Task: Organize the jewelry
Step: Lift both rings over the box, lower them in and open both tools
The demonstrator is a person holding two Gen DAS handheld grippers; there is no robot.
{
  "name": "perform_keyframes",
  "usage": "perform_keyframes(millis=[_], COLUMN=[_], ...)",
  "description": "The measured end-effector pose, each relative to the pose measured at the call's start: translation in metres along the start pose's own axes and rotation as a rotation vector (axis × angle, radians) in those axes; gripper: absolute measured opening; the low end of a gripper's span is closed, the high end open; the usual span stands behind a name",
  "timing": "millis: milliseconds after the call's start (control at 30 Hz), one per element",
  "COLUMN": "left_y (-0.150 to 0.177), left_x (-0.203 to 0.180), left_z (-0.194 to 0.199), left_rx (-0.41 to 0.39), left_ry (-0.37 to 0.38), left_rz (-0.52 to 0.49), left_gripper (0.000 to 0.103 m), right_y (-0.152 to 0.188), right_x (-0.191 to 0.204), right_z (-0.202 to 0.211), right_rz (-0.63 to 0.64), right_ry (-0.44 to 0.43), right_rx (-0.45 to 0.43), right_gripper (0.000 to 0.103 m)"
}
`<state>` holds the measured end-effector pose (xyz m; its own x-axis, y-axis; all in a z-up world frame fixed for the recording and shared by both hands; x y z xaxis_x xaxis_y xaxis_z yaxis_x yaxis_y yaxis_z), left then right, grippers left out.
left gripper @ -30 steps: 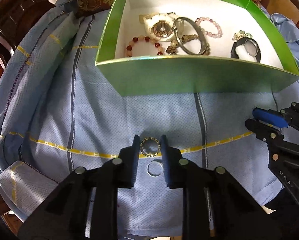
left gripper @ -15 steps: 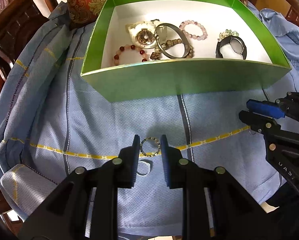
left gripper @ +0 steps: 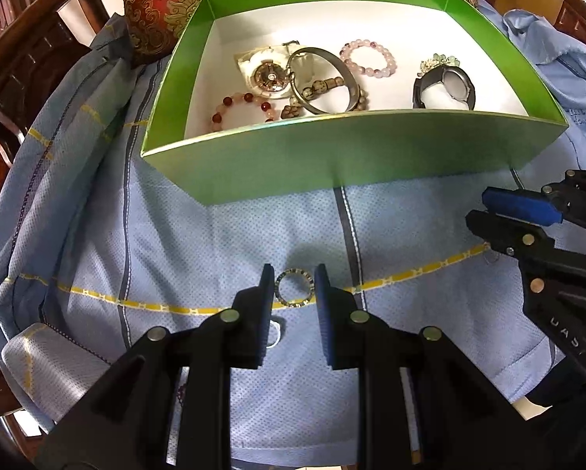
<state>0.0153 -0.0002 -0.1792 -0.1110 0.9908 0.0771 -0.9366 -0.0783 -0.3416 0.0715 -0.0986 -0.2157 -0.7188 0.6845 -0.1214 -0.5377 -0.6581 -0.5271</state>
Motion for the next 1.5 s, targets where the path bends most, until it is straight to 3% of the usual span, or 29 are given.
perform_keyframes(millis=[367, 467, 533, 733, 833, 900, 967, 1067, 1133, 1200, 1333, 1400, 1467, 1500], left_y=[-0.009, -0.015, -0.027, -0.084, -0.117, -0.128, -0.126, -0.112, -0.101, -0.09, -0.072, -0.066, -0.062, -0.06], left_x=[0.022, 0.03, 0.04, 0.048, 0.03, 0.025, 0.022, 0.021, 0.024, 0.025, 0.02, 0.016, 0.013, 0.014], left_z=[0.001, 0.009, 0.02, 0.047, 0.043, 0.036, 0.034, 0.047, 0.058, 0.066, 0.064, 0.061, 0.057, 0.056], left_rx=[0.011, 0.025, 0.02, -0.046, -0.063, -0.055, -0.029, -0.048, -0.072, -0.074, -0.052, -0.039, -0.035, -0.034], left_ry=[0.043, 0.105, 0.148, 0.15, 0.142, 0.133, 0.188, 0.211, 0.216, 0.23, 0.243, 0.245, 0.236, 0.229], left_rz=[0.028, 0.06, 0.08, 0.071, 0.036, 0.043, 0.066, 0.04, 0.031, 0.03, 0.017, 0.003, -0.01, -0.014], left_gripper=[0.021, 0.021, 0.021, 0.021, 0.021, 0.021, 0.021, 0.021, 0.021, 0.021, 0.021, 0.021, 0.021, 0.021], right_y=[0.002, -0.001, -0.008, -0.048, -0.074, -0.082, -0.076, -0.058, -0.042, -0.028, -0.006, -0.006, -0.001, 0.0], right_x=[0.002, 0.005, 0.004, -0.012, -0.039, -0.055, -0.052, -0.012, 0.022, 0.038, 0.035, 0.03, 0.03, 0.031], right_z=[0.005, 0.014, 0.031, 0.079, 0.079, 0.069, 0.066, 0.077, 0.074, 0.058, -0.002, -0.015, -0.023, -0.022], right_rz=[-0.011, -0.033, -0.047, -0.06, -0.068, -0.108, -0.129, 0.003, 0.105, 0.172, 0.211, 0.198, 0.165, 0.15], right_ry=[-0.009, -0.056, -0.084, -0.108, -0.054, -0.063, -0.123, -0.217, -0.257, -0.2, -0.036, -0.004, -0.038, -0.044], right_rx=[-0.006, -0.027, -0.061, -0.147, -0.151, -0.135, -0.12, -0.11, -0.076, -0.033, 0.098, 0.098, 0.121, 0.111], right_gripper=[0.018, 0.018, 0.018, 0.018, 0.018, 0.018, 0.019, 0.019, 0.036, 0.048, 0.048, 0.048, 0.041, 0.029])
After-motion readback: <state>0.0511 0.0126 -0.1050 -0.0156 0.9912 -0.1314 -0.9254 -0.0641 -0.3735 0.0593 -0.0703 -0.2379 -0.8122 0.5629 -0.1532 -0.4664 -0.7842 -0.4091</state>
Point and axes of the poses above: each gripper's, at about its wrist camera, not at the fingertips, and z roughly against the way its jaws point, x to its left, y to its underside, the point moved 10 cm from there along -z, roughly the way its jaws point, and after that the axes turned 9 degrees about z, right-handed, at the moved point
